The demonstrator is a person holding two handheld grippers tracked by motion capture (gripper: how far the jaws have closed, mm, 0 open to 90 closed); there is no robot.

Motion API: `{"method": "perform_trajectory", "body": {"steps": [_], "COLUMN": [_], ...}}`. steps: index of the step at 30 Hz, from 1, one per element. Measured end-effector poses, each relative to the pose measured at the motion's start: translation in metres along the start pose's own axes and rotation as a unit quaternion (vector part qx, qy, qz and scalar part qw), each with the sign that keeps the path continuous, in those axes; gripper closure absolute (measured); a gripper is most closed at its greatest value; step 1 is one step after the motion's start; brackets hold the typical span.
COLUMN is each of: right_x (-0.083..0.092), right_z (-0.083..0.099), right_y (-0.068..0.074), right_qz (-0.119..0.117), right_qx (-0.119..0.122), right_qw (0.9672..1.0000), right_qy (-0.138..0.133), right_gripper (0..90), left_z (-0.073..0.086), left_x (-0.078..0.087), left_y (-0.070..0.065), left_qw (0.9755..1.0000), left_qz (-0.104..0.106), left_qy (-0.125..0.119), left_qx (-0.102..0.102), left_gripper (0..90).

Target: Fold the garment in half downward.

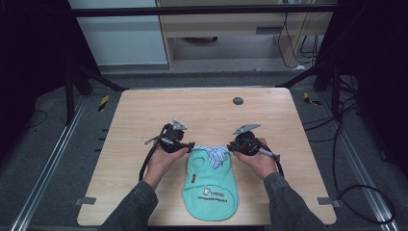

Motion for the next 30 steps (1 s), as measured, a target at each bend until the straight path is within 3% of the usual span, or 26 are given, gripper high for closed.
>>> {"method": "perform_trajectory", "body": {"steps": [5, 9, 14, 17, 21, 27, 30], "right_x": [-0.015, -0.023, -0.029, -0.030, -0.033, -0.033, -0.032], "right_z": [-0.003, -0.003, 0.000, 0.000, 0.003, 0.007, 0.007], "right_y": [-0.002, 0.005, 0.017, 0.019, 0.017, 0.017, 0.018], "right_qz": [0.008, 0.004, 0.003, 0.007, 0.010, 0.008, 0.003], "right_qx": [-0.008, -0.015, 0.004, 0.006, 0.007, -0.005, -0.004], "right_qw": [0.9999, 0.9997, 0.9995, 0.9994, 0.9991, 0.9995, 0.9994], "right_qy": [0.003, 0.017, 0.030, 0.032, 0.041, 0.032, 0.033], "right_gripper": [72.7, 68.6, 64.0, 62.0, 58.4, 58.6, 62.0], "left_z": [-0.001, 0.000, 0.008, 0.010, 0.011, 0.014, 0.014], "left_x": [-0.014, -0.016, -0.027, -0.029, -0.032, -0.034, -0.034], "left_y": [0.007, 0.004, 0.004, 0.003, 0.002, -0.004, -0.006], "left_qw": [0.9998, 0.9997, 0.9991, 0.9990, 0.9987, 0.9989, 0.9988], "left_qz": [-0.013, -0.017, -0.006, 0.007, 0.008, 0.013, 0.021], "left_qy": [0.013, 0.019, 0.042, 0.042, 0.048, 0.044, 0.043], "left_qx": [0.006, 0.005, 0.010, 0.017, 0.015, 0.010, 0.004], "left_gripper": [39.6, 39.7, 36.9, 35.6, 34.6, 41.8, 49.9]}}
Point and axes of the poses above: each handheld gripper's, and its own axes: x roughly backward along the jaws, z roughly out of its underside, y roughly to its left, the point moved 2 cm from there along -x, roughly forward along the jaws, and after that the axes turned 10 degrees about z, right-handed, at the moved point
